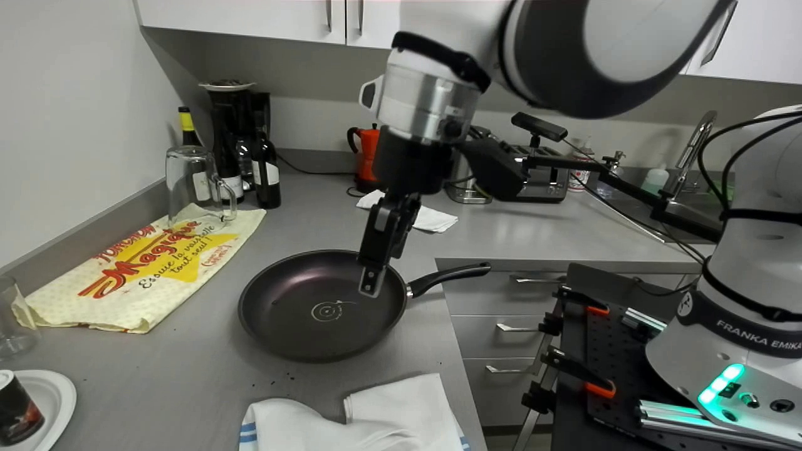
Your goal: Wipe the pan with the dish cloth
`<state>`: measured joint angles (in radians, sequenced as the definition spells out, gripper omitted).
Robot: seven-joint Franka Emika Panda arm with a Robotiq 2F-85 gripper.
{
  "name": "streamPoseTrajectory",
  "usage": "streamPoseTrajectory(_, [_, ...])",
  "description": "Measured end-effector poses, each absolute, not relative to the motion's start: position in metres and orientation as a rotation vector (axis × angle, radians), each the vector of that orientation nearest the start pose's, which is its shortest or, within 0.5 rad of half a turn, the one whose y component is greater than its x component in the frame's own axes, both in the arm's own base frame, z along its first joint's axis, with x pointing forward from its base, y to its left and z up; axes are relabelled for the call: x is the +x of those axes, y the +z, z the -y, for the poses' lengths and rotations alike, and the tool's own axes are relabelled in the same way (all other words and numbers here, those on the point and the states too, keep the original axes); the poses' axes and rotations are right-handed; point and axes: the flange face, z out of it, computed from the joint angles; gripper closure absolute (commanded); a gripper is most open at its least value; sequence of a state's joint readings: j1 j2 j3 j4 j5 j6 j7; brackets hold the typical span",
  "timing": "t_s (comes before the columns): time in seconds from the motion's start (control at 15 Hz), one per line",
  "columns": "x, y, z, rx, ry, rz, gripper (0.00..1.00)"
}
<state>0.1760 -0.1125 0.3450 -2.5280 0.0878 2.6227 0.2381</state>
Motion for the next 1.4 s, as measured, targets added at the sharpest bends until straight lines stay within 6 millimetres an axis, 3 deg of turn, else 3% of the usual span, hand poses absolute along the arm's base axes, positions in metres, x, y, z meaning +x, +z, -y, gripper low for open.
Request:
streamPoseTrajectory(0.4, [0.476, 0.254, -0.227, -3.014, -0.138, 0.29, 0.0])
streamPoseTrajectory(0.73, [0.516, 0.208, -0.247, -2.958, -0.051, 0.23, 0.0])
streamPoseTrajectory(1.07, [0.531, 0.184, -0.274, -2.89, 0.028, 0.162, 0.0])
streamPoseTrajectory(1.4, [0.524, 0.164, -0.29, -2.859, 0.14, 0.145, 0.0])
